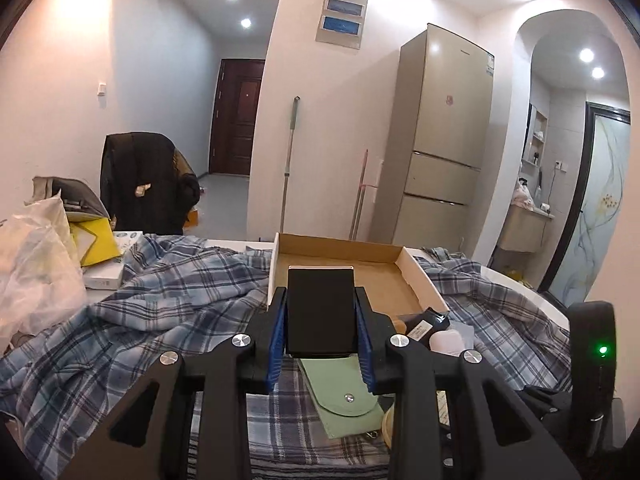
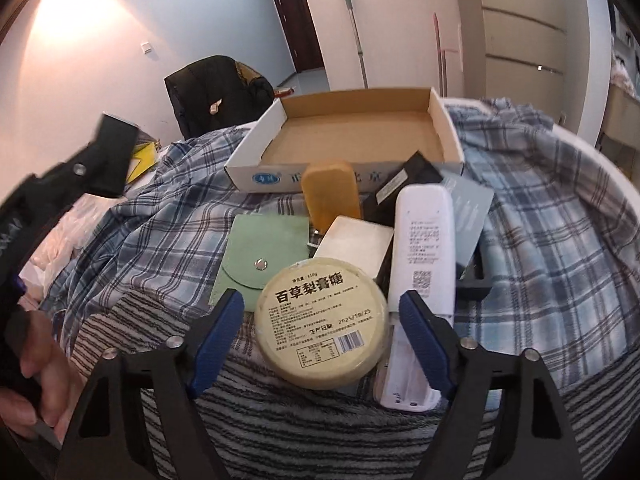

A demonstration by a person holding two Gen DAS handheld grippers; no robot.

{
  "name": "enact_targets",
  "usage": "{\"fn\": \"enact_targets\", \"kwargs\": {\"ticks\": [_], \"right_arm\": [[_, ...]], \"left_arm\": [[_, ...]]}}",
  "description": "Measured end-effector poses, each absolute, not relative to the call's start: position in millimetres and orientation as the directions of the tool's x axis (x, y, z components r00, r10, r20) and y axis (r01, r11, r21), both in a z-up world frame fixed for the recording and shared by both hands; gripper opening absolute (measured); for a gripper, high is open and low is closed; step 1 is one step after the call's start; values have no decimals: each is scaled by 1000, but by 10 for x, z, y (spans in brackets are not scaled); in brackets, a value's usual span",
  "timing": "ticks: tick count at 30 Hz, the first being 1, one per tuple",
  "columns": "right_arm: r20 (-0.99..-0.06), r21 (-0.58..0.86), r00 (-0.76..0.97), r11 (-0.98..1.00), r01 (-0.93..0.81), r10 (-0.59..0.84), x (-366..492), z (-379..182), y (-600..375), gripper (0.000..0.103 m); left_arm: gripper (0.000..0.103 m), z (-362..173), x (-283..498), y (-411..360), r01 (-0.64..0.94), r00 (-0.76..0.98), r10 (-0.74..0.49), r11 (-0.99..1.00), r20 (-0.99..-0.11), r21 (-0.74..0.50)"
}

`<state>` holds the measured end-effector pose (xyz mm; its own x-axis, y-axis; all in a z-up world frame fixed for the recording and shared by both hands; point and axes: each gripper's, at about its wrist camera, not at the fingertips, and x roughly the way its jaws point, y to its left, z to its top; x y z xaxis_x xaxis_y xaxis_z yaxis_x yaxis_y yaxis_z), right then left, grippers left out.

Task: Organize rigid objects
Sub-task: 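Grasp the round cream tin with the right tool while the left tool holds the black block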

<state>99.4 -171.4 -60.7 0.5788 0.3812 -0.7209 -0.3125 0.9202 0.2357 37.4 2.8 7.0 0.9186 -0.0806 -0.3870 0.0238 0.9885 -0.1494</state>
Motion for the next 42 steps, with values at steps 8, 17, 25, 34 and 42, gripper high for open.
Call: {"fn": "enact_targets", "kwargs": {"ticks": [8, 17, 25, 34, 42], "right_arm": [[-718, 155, 606, 928, -339, 342, 942, -644, -1599, 73], [-666, 150, 668, 936, -318, 334, 818, -407, -1742, 72], [-636, 94, 739, 973, -212, 222, 747, -159, -2113, 72], [-704, 116, 667, 966, -233, 246, 748, -439, -2147, 72], [-770, 95, 592, 960, -262, 238, 795, -585, -2064, 74]], "left_arm": [[32, 72, 364, -2, 38, 928, -90, 988, -362, -147], [33, 58, 423, 150, 14, 911, -105, 974, -398, -226], [32, 57, 405, 50, 55, 902, -142, 974, -407, -219], [33, 85, 328, -60, 71, 915, -135, 982, -381, -177], [32, 63, 320, -124, 57, 923, -99, 991, -372, -122]]}}
